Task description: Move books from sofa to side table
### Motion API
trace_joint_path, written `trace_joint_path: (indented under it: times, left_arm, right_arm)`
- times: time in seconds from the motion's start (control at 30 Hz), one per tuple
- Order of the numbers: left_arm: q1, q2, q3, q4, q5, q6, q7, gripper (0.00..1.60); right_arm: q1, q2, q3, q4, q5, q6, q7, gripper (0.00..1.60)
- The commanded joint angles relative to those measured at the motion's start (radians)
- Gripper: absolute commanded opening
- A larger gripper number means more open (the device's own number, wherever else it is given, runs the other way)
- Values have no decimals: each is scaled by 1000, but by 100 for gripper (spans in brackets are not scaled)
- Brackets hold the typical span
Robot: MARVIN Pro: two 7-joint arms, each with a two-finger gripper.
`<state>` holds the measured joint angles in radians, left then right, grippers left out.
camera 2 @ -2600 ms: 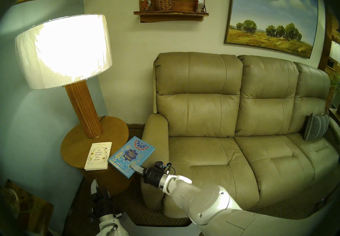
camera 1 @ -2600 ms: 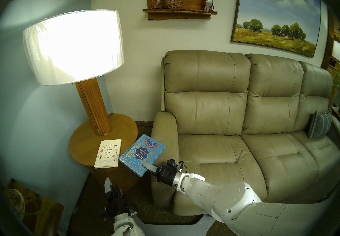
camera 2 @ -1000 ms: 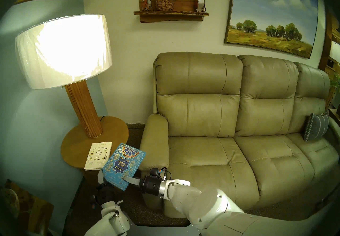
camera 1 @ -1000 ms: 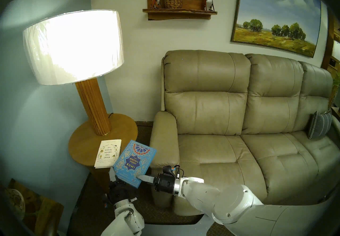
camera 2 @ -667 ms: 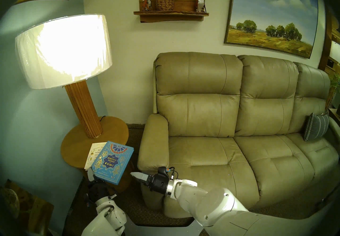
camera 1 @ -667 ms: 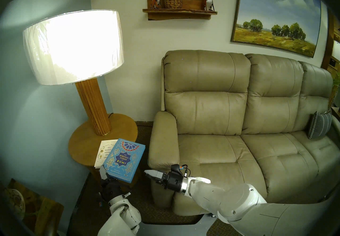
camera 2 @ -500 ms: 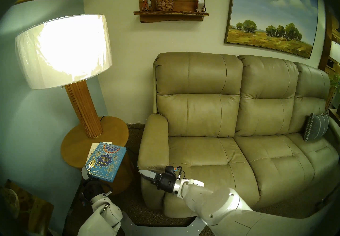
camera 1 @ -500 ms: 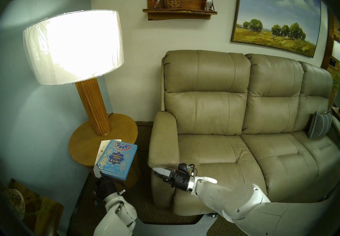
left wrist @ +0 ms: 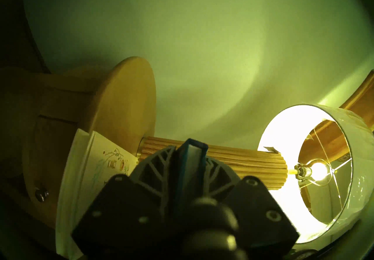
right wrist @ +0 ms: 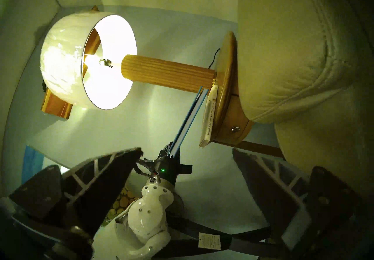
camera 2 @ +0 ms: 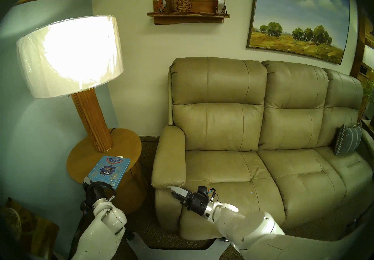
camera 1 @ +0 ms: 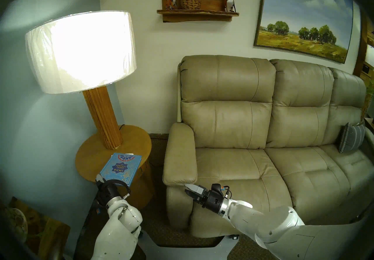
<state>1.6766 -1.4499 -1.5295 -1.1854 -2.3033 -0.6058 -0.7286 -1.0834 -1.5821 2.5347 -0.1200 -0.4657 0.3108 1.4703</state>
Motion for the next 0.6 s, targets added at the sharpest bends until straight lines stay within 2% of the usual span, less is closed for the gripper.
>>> trace_joint_path:
  times: [0.0,0.2,0.37,0.43,0.53,0.57]
  left_arm:
    - [-4,53,23,-87,33,-83,111,0]
    - [23,81,36,-133,42,-116,199,0]
    - [37,132,53,-153,66,-144,287,0]
    - [46,148,50,-172,67,-149,314,25]
    - [61,171,42,-206,63,-155,359,36]
    - [65,176,39,-216,64,-160,371,45]
  right_arm:
    - [4,8,22,4,20,15,13,160]
    - [-2,11,28,6,18,21,13,160]
    - [-6,16,33,9,14,23,13,160]
    - [-8,22,37,8,15,25,11,160]
    - [-10,26,43,8,16,29,1,160]
    - [-10,27,45,9,16,29,-1,160]
